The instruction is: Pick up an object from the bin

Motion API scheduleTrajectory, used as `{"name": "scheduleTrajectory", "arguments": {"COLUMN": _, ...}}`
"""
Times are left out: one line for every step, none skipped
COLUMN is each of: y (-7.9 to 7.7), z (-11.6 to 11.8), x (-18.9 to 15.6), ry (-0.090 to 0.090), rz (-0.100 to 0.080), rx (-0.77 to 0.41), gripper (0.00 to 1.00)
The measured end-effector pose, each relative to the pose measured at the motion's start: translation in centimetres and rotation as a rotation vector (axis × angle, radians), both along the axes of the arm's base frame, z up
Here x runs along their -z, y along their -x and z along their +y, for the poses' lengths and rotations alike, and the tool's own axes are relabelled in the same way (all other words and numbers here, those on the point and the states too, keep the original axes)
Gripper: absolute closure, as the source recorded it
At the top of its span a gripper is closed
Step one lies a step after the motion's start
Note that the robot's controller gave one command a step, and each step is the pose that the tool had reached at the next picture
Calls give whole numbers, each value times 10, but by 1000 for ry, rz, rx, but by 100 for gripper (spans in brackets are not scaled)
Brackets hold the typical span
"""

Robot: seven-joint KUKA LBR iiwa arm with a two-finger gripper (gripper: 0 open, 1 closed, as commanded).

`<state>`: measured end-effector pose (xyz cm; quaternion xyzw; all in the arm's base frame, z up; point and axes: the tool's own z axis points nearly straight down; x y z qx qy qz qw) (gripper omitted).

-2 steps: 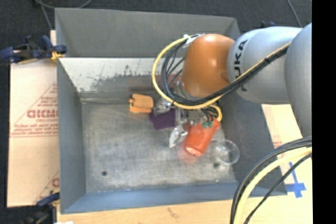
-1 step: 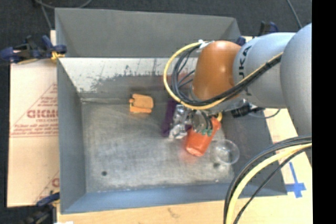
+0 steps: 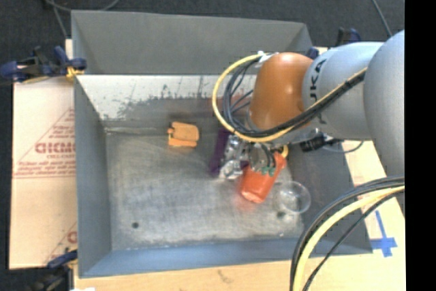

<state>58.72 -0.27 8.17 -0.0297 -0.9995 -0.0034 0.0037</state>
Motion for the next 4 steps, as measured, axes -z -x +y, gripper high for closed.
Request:
{"name": "scheduleTrajectory", "arguments": {"y": 11, "z": -4, "x": -29, "ry": 5, "rz": -5, "rx": -12, "gripper": 100}}
{"name": "scheduleTrajectory", "arguments": {"y": 10, "z": 17, "x": -49, "ry": 7, "rz": -24, "rx": -15, "gripper": 100}}
{"name": "scheduleTrajectory", "arguments": {"y": 17, "z": 6, "x": -70, "ry": 7, "rz": 1, "rx": -54, "gripper": 100}}
{"name": "scheduleTrajectory", "arguments": {"y": 19, "z": 1, "x": -141, "ry": 7, "rz": -8, "rx": -178, "gripper": 100}}
